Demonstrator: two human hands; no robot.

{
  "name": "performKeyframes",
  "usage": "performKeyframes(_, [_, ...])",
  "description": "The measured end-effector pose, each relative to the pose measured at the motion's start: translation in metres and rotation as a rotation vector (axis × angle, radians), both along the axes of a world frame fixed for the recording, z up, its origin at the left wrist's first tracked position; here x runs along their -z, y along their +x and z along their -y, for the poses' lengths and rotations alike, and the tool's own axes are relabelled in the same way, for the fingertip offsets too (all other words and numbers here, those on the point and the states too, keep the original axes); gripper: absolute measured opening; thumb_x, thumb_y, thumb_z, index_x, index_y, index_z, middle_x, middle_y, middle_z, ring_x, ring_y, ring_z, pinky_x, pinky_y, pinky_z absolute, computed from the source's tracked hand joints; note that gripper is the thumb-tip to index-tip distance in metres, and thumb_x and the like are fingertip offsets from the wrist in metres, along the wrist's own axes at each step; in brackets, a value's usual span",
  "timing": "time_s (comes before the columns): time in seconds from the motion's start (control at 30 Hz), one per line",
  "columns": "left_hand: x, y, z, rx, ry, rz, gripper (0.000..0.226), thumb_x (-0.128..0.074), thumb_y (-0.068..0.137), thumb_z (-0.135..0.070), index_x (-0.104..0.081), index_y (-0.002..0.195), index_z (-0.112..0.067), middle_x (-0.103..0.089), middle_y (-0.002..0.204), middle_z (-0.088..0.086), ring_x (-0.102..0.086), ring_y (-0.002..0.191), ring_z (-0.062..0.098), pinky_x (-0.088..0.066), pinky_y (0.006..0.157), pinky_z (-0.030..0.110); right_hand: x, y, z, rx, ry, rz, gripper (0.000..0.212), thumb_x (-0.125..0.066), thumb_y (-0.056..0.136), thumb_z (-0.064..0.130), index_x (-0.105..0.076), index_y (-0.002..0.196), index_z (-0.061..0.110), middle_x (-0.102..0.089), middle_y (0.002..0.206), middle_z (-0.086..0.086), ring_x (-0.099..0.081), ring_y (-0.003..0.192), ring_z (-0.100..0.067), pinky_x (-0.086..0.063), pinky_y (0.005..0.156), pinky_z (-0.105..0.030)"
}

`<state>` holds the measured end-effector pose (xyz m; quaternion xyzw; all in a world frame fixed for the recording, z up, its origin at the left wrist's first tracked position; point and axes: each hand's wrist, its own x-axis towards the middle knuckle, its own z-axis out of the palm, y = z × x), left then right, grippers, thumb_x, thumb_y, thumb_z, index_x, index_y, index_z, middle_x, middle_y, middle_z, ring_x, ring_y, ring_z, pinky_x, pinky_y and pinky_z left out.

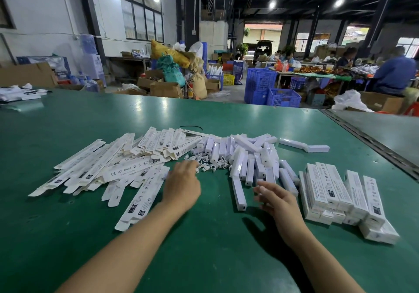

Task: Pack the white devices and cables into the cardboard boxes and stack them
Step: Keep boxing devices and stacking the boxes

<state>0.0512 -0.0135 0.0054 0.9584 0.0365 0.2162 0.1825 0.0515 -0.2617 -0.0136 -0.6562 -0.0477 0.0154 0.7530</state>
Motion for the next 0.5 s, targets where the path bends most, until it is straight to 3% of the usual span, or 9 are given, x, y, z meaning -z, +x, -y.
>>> performKeyframes(0.1, [-0.014,0.009,-0.045,-0.2,0.201,-0.197,0.059,-0.05,0.096,-0.015,-0.028,0.15,-0.016,-0.041,0.149,0.009,-0.038,0.134,0.026,-0.036,0.108,0.041,0.0,0.0,-0.002,-0.006,-0.024,0.012,0.013,-0.06,0.093,0.009,-0.073,0.097,0.012,-0.074,0.096,-0.012,-0.067,0.075,-0.016,-0.053,0.073,-0.03])
performKeyframes(0.2, [-0.015,0.005,-0.082,-0.326,0.267,-0.399,0.064,-0.047,0.101,-0.036,-0.019,0.154,-0.014,-0.03,0.157,0.015,-0.032,0.141,0.032,-0.035,0.111,0.046,0.001,0.001,-0.002,-0.021,-0.029,0.02,0.012,-0.06,0.093,0.008,-0.071,0.098,0.008,-0.074,0.092,-0.012,-0.065,0.074,-0.019,-0.054,0.075,-0.03])
performKeyframes(0.33, [-0.006,0.0,-0.1,-0.358,0.238,-0.527,0.065,-0.044,0.096,-0.063,-0.044,0.14,-0.015,-0.045,0.144,0.011,-0.042,0.132,0.03,-0.044,0.102,0.043,0.004,0.003,-0.001,-0.02,-0.026,0.024,0.011,-0.061,0.093,0.008,-0.07,0.098,0.007,-0.074,0.084,-0.009,-0.063,0.068,-0.018,-0.055,0.073,-0.03])
performKeyframes(0.5, [-0.005,-0.002,-0.089,-0.38,0.19,-0.502,0.067,-0.054,0.086,-0.072,-0.059,0.119,-0.014,-0.053,0.131,0.007,-0.051,0.12,0.028,-0.051,0.087,0.038,0.008,0.004,0.0,-0.033,-0.031,0.038,0.01,-0.061,0.093,0.008,-0.07,0.096,0.007,-0.073,0.081,-0.008,-0.062,0.066,-0.018,-0.055,0.073,-0.031])
